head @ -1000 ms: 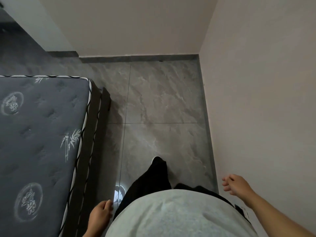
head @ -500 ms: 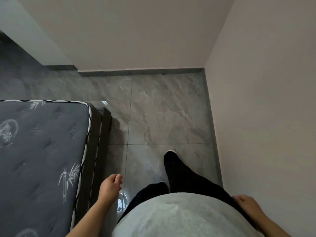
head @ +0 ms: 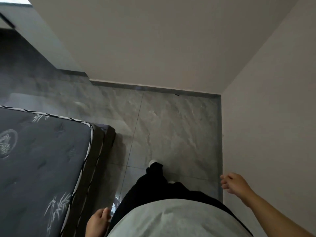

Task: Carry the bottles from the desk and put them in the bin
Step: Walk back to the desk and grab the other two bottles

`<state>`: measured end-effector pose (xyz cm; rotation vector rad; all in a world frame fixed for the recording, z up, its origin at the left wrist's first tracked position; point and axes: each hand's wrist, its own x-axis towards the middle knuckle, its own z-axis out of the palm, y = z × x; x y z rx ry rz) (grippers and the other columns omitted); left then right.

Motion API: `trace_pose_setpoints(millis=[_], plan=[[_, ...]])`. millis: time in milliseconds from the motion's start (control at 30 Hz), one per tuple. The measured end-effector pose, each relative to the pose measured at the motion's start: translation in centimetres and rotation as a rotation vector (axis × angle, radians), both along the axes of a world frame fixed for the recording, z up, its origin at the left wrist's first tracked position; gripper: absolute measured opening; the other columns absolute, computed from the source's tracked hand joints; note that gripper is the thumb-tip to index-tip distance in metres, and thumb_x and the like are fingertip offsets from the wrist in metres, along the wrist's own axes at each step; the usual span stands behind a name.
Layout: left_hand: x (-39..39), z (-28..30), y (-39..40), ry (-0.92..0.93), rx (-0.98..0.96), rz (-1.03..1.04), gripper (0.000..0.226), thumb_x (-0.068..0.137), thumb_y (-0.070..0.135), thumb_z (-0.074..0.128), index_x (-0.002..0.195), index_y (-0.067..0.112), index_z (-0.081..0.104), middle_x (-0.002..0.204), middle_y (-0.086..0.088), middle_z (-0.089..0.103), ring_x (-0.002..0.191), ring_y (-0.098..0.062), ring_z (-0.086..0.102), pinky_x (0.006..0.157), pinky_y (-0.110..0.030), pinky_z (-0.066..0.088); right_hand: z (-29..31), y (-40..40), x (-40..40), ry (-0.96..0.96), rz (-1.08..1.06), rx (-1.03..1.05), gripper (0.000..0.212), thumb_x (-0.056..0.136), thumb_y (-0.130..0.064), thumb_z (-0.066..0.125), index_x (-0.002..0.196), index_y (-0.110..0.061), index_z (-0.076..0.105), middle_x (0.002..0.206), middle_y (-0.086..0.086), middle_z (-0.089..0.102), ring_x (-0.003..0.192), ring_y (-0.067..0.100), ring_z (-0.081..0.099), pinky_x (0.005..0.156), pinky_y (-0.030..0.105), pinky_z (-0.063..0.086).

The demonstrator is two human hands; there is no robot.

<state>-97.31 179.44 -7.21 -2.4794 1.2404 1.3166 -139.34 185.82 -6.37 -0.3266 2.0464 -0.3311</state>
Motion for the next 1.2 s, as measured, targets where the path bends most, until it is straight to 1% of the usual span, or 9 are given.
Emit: trace_pose_setpoints(millis=[100, 367, 567, 700, 767, 833, 1067, 1133, 1200], plan=[[-0.9, -0.7, -4.0, -0.011, -0.005, 0.017, 0.024, 0.093, 0.012, 0.05, 0.074, 0.007, 0.064, 0.084, -0.014, 0.061, 0.07, -0.021, 0.051, 0.069, -0.029, 0.031, -0.9, -3.9, -1.0, 0.002, 0.039, 0.011, 0.029, 0.098, -0.003, 0.037, 0.108, 0.012, 0.059, 0.092, 0.02, 0.059, 0.079, 0.028, 0.055, 0.057, 0.025, 0.039], [-5.0, -0.7, -17.6, 0.083, -0.065, 0.036, 0.028, 0.092, 0.016, 0.051, 0.076, 0.0, 0.067, 0.071, -0.016, 0.064, 0.067, -0.027, 0.057, 0.068, -0.035, 0.044, -2.1, -11.1, -3.7, 0.018, 0.136, 0.14, 0.029, 0.095, -0.007, 0.047, 0.076, 0.006, 0.064, 0.091, 0.027, 0.066, 0.076, 0.027, 0.056, 0.07, 0.03, 0.037], [-8.8, 0.3, -27.4, 0.074, -0.132, -0.014, 0.026, 0.093, 0.016, 0.048, 0.078, 0.004, 0.065, 0.074, -0.013, 0.063, 0.07, -0.025, 0.055, 0.062, -0.032, 0.037, -1.8, -17.1, -7.6, 0.06, 0.346, 0.252, 0.033, 0.096, -0.021, 0.046, 0.101, 0.001, 0.07, 0.113, 0.02, 0.067, 0.102, 0.027, 0.062, 0.078, 0.03, 0.042], [-11.5, -0.3, -31.8, 0.061, -0.151, 0.054, 0.024, 0.094, 0.016, 0.047, 0.085, 0.004, 0.066, 0.08, -0.012, 0.062, 0.076, -0.026, 0.055, 0.067, -0.03, 0.036, -2.0, -24.9, -11.3, 0.084, 0.353, 0.217, 0.029, 0.096, -0.015, 0.047, 0.08, 0.003, 0.063, 0.108, 0.025, 0.067, 0.1, 0.032, 0.063, 0.078, 0.031, 0.044], [-12.8, -0.3, -32.9, 0.068, -0.157, 0.108, 0.023, 0.095, 0.016, 0.047, 0.083, 0.005, 0.064, 0.076, -0.01, 0.06, 0.068, -0.021, 0.053, 0.061, -0.029, 0.036, -1.7, -29.6, -13.1, 0.068, 0.263, 0.166, 0.028, 0.095, -0.009, 0.046, 0.08, 0.009, 0.062, 0.099, 0.031, 0.066, 0.089, 0.038, 0.063, 0.072, 0.036, 0.045], [-13.9, -0.6, -33.0, 0.093, -0.127, 0.193, 0.025, 0.095, 0.016, 0.047, 0.084, 0.003, 0.065, 0.075, -0.012, 0.062, 0.062, -0.02, 0.054, 0.059, -0.029, 0.039, -1.3, -34.5, -14.8, 0.042, 0.196, 0.112, 0.03, 0.097, -0.008, 0.043, 0.1, 0.016, 0.061, 0.095, 0.025, 0.064, 0.081, 0.033, 0.059, 0.069, 0.037, 0.045], [-14.2, -0.7, -31.4, 0.07, -0.064, 0.565, 0.024, 0.093, 0.01, 0.05, 0.083, -0.003, 0.067, 0.078, -0.021, 0.065, 0.055, -0.023, 0.05, 0.058, -0.028, 0.039, 1.4, -50.5, -13.9, 0.047, 0.389, -0.025, 0.031, 0.098, -0.001, 0.037, 0.113, 0.018, 0.056, 0.114, 0.035, 0.06, 0.093, 0.041, 0.061, 0.089, 0.045, 0.046], [-13.7, -1.0, -31.6, 0.059, -0.043, 0.654, 0.024, 0.092, 0.008, 0.05, 0.083, -0.006, 0.067, 0.077, -0.022, 0.064, 0.055, -0.022, 0.05, 0.055, -0.027, 0.037, 1.5, -54.0, -12.5, 0.035, 0.467, -0.048, 0.031, 0.098, 0.0, 0.037, 0.112, 0.019, 0.056, 0.114, 0.038, 0.06, 0.083, 0.033, 0.058, 0.086, 0.037, 0.05], [-13.0, -1.5, -32.5, 0.049, -0.024, 0.713, 0.026, 0.093, 0.007, 0.05, 0.084, -0.009, 0.067, 0.077, -0.022, 0.063, 0.056, -0.022, 0.051, 0.052, -0.026, 0.036, 1.5, -56.7, -10.9, 0.026, 0.543, -0.048, 0.031, 0.098, 0.0, 0.036, 0.112, 0.02, 0.055, 0.114, 0.039, 0.058, 0.07, 0.028, 0.053, 0.064, 0.019, 0.052]])
